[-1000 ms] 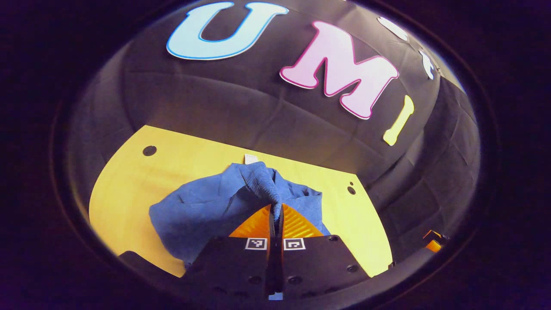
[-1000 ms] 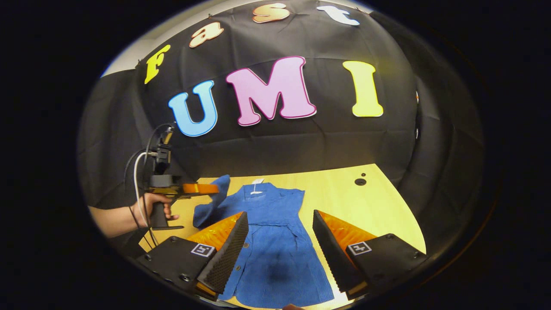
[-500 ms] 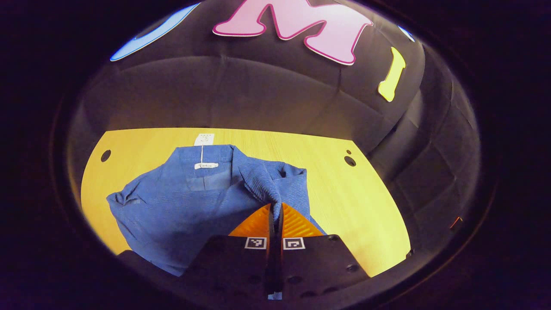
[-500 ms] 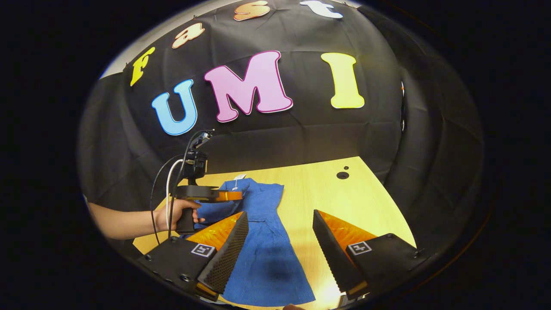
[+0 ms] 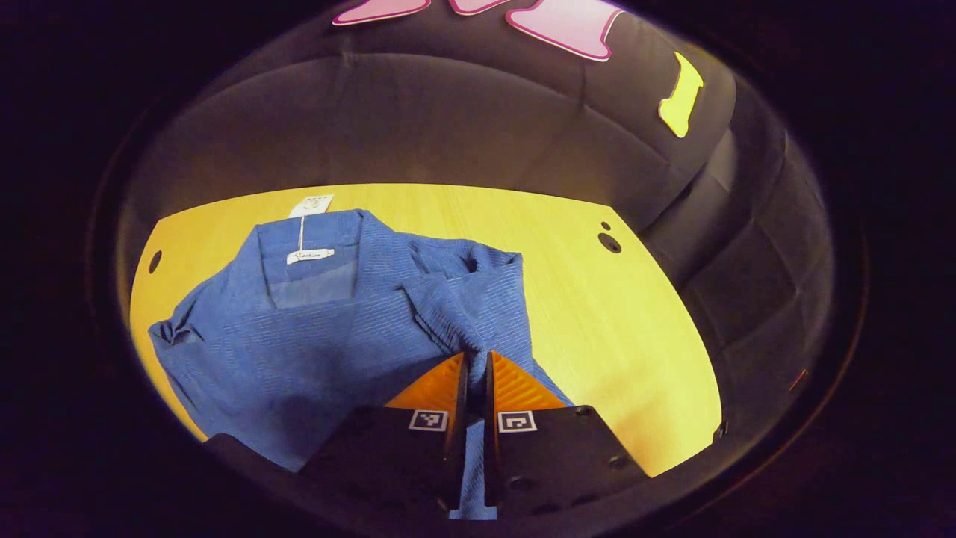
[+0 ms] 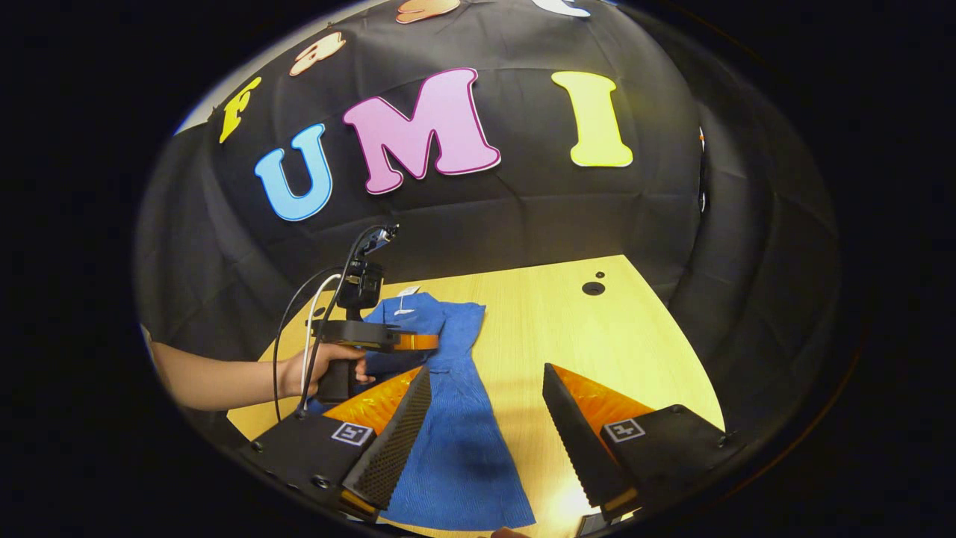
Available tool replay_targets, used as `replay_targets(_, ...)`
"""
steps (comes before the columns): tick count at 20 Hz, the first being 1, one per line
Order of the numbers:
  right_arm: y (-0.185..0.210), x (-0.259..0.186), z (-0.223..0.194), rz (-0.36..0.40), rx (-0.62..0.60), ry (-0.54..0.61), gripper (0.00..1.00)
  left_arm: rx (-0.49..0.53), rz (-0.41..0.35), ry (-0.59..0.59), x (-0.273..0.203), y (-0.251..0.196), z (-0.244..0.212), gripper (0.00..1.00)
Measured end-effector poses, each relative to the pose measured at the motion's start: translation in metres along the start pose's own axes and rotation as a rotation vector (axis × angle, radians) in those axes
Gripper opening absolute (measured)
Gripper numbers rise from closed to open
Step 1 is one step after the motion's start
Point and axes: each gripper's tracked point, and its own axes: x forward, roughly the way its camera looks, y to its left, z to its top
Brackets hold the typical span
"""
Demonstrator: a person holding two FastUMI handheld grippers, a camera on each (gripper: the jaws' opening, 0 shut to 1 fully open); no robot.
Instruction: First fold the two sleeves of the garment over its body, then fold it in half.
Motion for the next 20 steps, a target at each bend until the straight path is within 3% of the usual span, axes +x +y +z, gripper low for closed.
replay_targets(1,-0.002,0.000,-0.001,-0.001,0.002,0.004,0.96,-0.015,-0.070,0.012,-0.001,-0.015,-0.001,0.11)
replay_targets(2,-0.002,0.000,-0.003,0.001,0.003,0.008,0.96,-0.033,-0.128,0.011,-0.004,-0.028,0.000,0.24)
replay_targets(3,-0.003,0.000,-0.004,0.001,0.003,0.011,0.96,-0.042,-0.156,-0.002,-0.005,-0.035,0.002,0.53)
replay_targets(5,-0.002,0.001,-0.006,0.003,0.003,0.018,0.96,-0.031,-0.180,-0.050,-0.017,-0.040,0.010,0.77)
replay_targets(8,0.000,0.003,-0.012,0.008,0.006,0.032,0.96,-0.016,-0.168,-0.097,-0.043,-0.040,0.015,0.79)
replay_targets(11,0.006,0.003,-0.018,0.017,0.008,0.047,0.96,0.009,-0.097,-0.123,-0.078,-0.025,0.007,0.83)
replay_targets(20,0.021,-0.006,-0.042,0.031,-0.055,0.089,0.96,-0.038,0.149,-0.162,-0.217,0.047,-0.110,0.83)
